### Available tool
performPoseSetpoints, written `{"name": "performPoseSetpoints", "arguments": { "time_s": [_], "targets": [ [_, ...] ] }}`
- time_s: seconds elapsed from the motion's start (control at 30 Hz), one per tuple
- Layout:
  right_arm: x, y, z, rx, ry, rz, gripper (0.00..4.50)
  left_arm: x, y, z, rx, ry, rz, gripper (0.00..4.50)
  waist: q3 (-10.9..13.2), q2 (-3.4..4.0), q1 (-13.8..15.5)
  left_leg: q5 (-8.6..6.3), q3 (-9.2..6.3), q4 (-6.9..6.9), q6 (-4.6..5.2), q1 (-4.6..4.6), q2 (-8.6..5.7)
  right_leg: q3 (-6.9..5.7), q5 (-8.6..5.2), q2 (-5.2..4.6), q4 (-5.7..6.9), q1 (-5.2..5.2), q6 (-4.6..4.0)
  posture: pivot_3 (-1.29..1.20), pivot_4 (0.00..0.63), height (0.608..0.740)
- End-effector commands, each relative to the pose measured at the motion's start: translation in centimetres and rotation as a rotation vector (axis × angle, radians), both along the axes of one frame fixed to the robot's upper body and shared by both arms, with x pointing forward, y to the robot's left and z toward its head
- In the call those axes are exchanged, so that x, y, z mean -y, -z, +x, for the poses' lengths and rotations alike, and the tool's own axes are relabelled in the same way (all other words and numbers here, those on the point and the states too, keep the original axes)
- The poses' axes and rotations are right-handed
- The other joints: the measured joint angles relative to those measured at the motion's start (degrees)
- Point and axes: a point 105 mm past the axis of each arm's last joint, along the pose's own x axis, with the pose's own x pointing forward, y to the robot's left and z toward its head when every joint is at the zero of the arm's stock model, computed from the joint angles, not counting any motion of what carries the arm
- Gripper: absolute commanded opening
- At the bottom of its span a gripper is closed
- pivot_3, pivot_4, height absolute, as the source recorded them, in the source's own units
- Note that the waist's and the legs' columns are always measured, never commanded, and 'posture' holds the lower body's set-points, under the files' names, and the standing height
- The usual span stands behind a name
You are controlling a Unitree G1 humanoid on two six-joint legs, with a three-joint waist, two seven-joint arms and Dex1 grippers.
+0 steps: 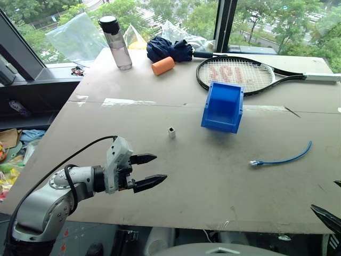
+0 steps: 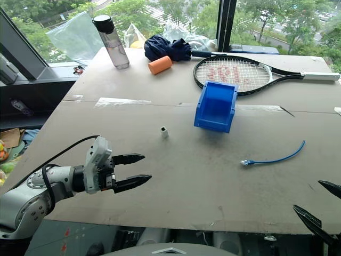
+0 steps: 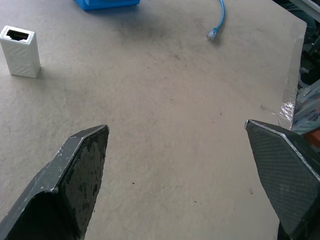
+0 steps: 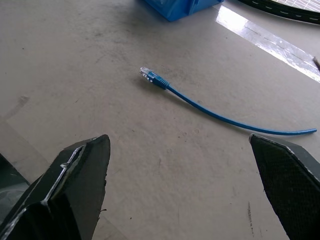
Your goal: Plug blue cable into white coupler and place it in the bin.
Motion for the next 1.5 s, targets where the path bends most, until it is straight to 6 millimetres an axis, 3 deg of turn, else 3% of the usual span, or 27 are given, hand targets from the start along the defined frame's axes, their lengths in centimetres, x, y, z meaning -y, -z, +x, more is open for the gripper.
{"name": "performPoseSetpoints", "arguments": {
  "time_s": [0.03,0.13,0.33,0.5,0.67,0.77,0.93,1.0,1.07,1.17,1.3,1.4,1.5],
  "targets": [
    [-0.1,-0.2,1.3,0.042,-0.002,-0.033,4.50,0.9,-1.2,0.1,0.048,0.026,-0.018,4.43,0.00,0.00,0.00,0.00,0.00,0.00,0.00,0.00,0.00,0.00,0.00,0.00,0.00,0.00,0.00,0.00,0.150,0.740],
    [-1.7,-0.5,4.9,0.067,-0.057,-0.039,4.50,2.1,-2.0,0.1,0.060,0.071,-0.059,4.43,0.13,-0.29,-0.58,0.00,0.12,0.02,0.00,0.05,0.03,0.04,0.05,0.00,0.01,-0.01,-0.08,0.00,0.150,0.740],
    [-5.7,0.8,8.1,-0.163,-0.326,-0.135,4.50,3.8,-3.0,-0.2,0.084,0.213,-0.037,4.43,0.11,-0.11,-0.07,0.00,0.44,0.06,0.06,0.02,-0.02,-0.02,0.23,0.25,0.04,-0.07,-0.36,0.00,0.150,0.740],
    [-7.2,1.8,11.2,-0.244,-0.395,-0.212,4.50,4.9,-2.7,-1.1,0.115,0.328,0.008,4.43,0.20,-0.41,-0.03,-0.02,0.44,0.08,0.10,-0.02,-0.06,-0.18,0.22,0.42,-0.01,0.01,-0.38,0.00,0.150,0.740],
    [-7.4,3.9,14.7,-0.283,-0.376,-0.322,4.50,5.1,-1.4,-1.7,0.160,0.396,0.083,4.43,0.25,-0.43,-0.16,-0.02,0.56,0.09,0.10,0.01,-0.06,-0.11,0.23,0.44,-0.03,-0.02,-0.38,0.00,0.150,0.740],
    [-6.8,5.4,16.0,-0.339,-0.347,-0.342,3.61,5.4,-1.3,-2.2,0.175,0.412,0.080,4.50,0.26,-0.44,-0.02,-0.02,0.56,0.09,0.10,0.00,-0.06,-0.11,0.24,0.44,-0.04,-0.02,-0.38,0.00,0.150,0.740],
    [-6.5,6.1,16.3,-0.380,-0.362,-0.371,1.39,5.9,-1.4,-2.6,0.197,0.430,0.076,4.50,0.07,-0.72,-0.33,-0.02,0.49,0.14,0.10,0.05,0.01,-0.14,0.25,0.45,0.00,0.04,-0.37,0.00,0.150,0.740],
    [-7.1,5.7,15.8,-0.384,-0.386,-0.347,0.66,6.0,-1.5,-2.5,0.211,0.424,0.075,4.50,0.08,-0.72,-0.35,-0.02,0.47,0.24,0.10,0.11,0.05,-0.07,0.25,0.45,0.05,0.08,-0.35,0.00,0.150,0.740],
    [-9.2,4.6,15.5,-0.368,-0.423,-0.251,0.04,6.1,-1.6,-2.2,0.217,0.408,0.058,4.50,0.08,-0.71,-0.29,-0.02,0.45,0.40,0.10,0.10,0.07,-0.08,0.22,0.45,0.12,0.11,-0.29,0.00,0.150,0.740],
    [-12.9,2.6,16.0,-0.300,-0.459,-0.118,0.04,5.9,-1.7,-1.4,0.205,0.353,0.020,4.50,0.13,-0.65,-0.65,-0.02,0.40,0.43,0.11,0.08,0.07,-0.07,0.26,0.51,0.15,0.10,-0.33,0.00,0.150,0.740],
    [-17.0,1.6,17.2,-0.233,-0.493,-0.097,0.04,5.6,-2.3,-0.9,0.230,0.302,0.016,4.50,0.25,-0.45,-1.39,-0.02,0.26,0.38,0.11,0.03,0.08,-0.05,0.40,0.68,0.21,0.01,-0.13,0.00,0.150,0.740],
    [-19.6,2.0,18.1,-0.220,-0.525,-0.108,0.04,4.9,-2.6,0.7,0.258,0.235,0.017,4.50,0.22,-0.44,-1.38,-0.02,0.07,0.32,0.10,0.03,0.09,-0.14,0.41,0.76,0.21,0.01,-0.15,0.00,0.150,0.740],
    [-21.2,3.6,19.1,-0.238,-0.559,-0.170,0.04,4.4,-2.1,2.1,0.257,0.212,0.060,4.50,0.23,-0.43,-1.26,-0.02,0.10,0.32,0.10,0.00,0.07,-0.27,0.40,0.78,0.20,0.01,-0.16,0.00,0.150,0.740]
  ]
}}
